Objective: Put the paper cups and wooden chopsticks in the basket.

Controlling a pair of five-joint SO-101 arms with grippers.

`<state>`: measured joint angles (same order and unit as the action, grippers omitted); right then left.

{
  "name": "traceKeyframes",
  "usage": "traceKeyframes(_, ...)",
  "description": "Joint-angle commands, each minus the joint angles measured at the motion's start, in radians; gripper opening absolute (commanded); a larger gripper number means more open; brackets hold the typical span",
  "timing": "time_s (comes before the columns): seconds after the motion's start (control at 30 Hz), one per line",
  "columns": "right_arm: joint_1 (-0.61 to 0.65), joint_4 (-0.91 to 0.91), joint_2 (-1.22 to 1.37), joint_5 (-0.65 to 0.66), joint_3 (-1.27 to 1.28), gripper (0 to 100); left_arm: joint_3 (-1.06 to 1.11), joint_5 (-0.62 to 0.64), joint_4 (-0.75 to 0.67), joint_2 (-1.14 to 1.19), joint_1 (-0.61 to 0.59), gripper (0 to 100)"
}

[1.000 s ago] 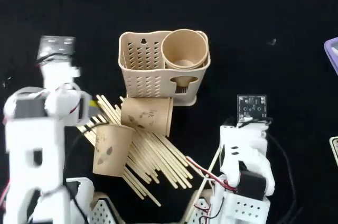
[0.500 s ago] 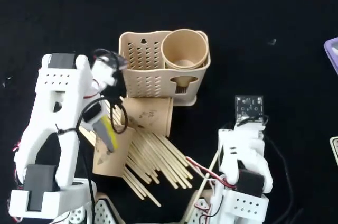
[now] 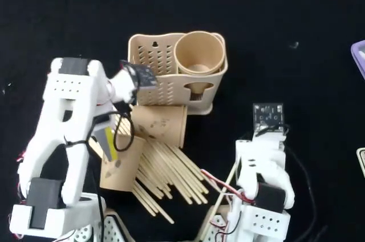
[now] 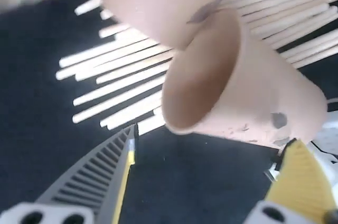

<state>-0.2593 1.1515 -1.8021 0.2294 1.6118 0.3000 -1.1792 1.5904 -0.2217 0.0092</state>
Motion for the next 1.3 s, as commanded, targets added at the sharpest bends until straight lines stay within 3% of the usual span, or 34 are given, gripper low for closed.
traceKeyframes(0.0,-0.011,-0.032,-0.090,0.015,-0.002,21.5,0.058,-0.026,-0.009,-0.040,0.079,43)
traceKeyframes(0.13,-0.011,-0.032,-0.090,0.015,-0.002,21.5,0.119,-0.020,-0.054,-0.046,0.084,43)
traceKeyframes(0.3,-0.011,-0.032,-0.090,0.015,-0.002,21.5,0.114,-0.028,0.000,-0.051,0.073,41)
traceKeyframes(0.5,-0.011,-0.032,-0.090,0.015,-0.002,21.5,0.039,-0.020,0.081,-0.051,0.070,13)
traceKeyframes(0.83,-0.011,-0.032,-0.090,0.015,-0.002,21.5,0.044,-0.017,0.083,-0.052,0.067,9)
traceKeyframes(1.03,-0.011,-0.032,-0.090,0.015,-0.004,21.5,0.038,0.080,0.086,-0.052,0.067,3)
traceKeyframes(1.27,-0.011,-0.032,-0.090,0.015,-0.004,21.5,0.007,0.091,0.172,-0.086,0.067,3)
